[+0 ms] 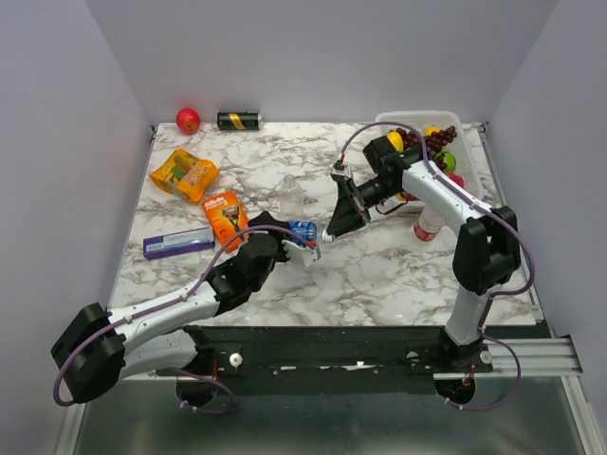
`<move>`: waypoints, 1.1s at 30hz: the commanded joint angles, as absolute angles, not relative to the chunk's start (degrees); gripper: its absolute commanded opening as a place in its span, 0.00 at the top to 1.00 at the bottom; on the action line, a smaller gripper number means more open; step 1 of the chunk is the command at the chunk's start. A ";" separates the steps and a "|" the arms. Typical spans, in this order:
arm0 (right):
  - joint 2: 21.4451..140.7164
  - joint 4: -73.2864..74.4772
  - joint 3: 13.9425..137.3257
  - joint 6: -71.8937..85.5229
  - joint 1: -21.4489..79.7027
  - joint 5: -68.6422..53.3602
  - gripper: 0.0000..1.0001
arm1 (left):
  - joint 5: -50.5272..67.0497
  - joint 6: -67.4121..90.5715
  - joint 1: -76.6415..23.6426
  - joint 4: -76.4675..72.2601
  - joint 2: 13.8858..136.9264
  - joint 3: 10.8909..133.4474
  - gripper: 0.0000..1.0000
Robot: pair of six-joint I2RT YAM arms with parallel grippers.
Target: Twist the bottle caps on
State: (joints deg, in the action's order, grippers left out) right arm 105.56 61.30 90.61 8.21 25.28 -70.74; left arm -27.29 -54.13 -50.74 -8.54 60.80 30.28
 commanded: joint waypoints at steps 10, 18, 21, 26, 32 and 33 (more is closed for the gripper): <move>109.60 58.35 120.46 4.33 19.70 -71.65 0.51 | -17.87 -42.76 -52.74 3.48 53.18 34.09 1.00; 83.44 53.71 94.53 -56.10 22.22 -58.12 0.36 | 14.46 -29.54 -51.06 18.62 49.75 36.38 1.00; 70.26 50.55 79.22 -75.99 26.17 -54.51 0.35 | 19.31 -27.69 -50.28 19.68 51.24 37.44 1.00; 63.28 53.15 73.47 -88.92 32.16 -54.23 0.34 | 22.58 -29.35 -49.22 19.95 53.08 38.41 1.00; 65.30 60.11 76.90 -91.92 37.09 -53.44 0.36 | 23.20 -31.55 -48.69 19.69 55.46 40.51 1.00; 65.56 60.73 76.99 -92.54 37.79 -53.18 0.36 | 23.20 -31.64 -48.52 19.34 55.72 40.52 1.00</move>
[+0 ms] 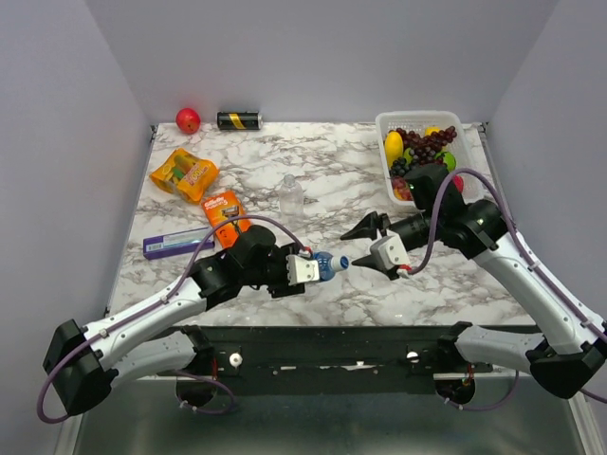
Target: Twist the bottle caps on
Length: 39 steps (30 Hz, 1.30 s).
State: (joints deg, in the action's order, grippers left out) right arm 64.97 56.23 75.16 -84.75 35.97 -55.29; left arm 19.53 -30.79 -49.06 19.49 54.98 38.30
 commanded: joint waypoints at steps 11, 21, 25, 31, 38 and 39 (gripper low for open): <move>67.58 68.99 79.63 -100.37 40.87 -53.26 0.42 | 22.94 -31.73 -48.34 18.11 57.48 41.48 1.00; 68.82 67.24 79.54 -98.09 42.45 -52.65 0.50 | 23.12 -31.91 -48.34 17.58 57.48 41.66 1.00; 69.17 65.22 79.19 -96.77 42.80 -52.12 0.54 | 23.20 -31.99 -48.34 17.40 57.39 41.66 1.00; 68.82 60.57 77.61 -94.49 43.07 -51.24 0.66 | 23.73 -31.73 -48.34 16.79 57.48 41.57 1.00; 75.13 53.70 85.41 -63.02 43.16 -48.34 0.99 | 21.28 -28.40 -48.16 13.45 56.60 40.26 1.00; 76.80 54.14 87.69 -58.84 43.07 -48.25 1.00 | 20.83 -27.78 -48.16 12.32 56.34 40.08 1.00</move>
State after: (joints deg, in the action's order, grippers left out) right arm 70.70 61.06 80.47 -82.02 42.74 -50.52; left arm 21.32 -30.35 -47.81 18.87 57.56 39.72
